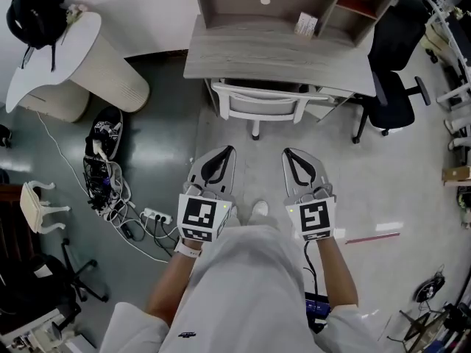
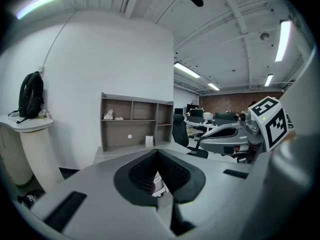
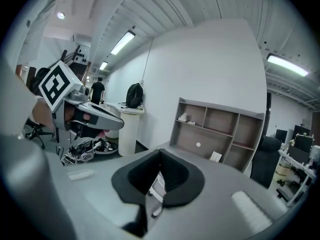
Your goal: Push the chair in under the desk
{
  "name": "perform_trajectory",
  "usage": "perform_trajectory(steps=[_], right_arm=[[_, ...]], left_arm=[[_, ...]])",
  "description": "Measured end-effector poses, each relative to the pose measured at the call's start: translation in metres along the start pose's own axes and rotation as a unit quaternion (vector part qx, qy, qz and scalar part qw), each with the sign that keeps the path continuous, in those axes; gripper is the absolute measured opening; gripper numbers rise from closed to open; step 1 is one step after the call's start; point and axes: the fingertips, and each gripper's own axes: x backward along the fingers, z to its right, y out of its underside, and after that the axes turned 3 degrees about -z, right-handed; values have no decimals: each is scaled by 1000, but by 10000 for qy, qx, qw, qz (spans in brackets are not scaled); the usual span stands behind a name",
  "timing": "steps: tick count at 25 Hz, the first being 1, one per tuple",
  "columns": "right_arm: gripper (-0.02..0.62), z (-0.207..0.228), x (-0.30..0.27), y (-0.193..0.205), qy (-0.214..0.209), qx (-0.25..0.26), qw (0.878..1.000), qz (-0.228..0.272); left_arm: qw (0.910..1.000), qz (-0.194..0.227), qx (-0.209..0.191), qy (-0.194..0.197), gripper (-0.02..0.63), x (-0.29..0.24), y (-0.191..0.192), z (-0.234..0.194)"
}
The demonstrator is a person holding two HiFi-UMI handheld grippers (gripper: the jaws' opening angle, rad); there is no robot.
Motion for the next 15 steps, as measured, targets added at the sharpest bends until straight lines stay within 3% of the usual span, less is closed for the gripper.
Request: perform_trajectory(steps=[7,15], right_arm=[[11,-11,35,-5,39,-102,9999,71],[12,-26,37,-17,53,-80,9998,161]], left_arm=[[9998,106,22,152,6,16,-1,17],[9990,177,92,403,6,29,2,32]])
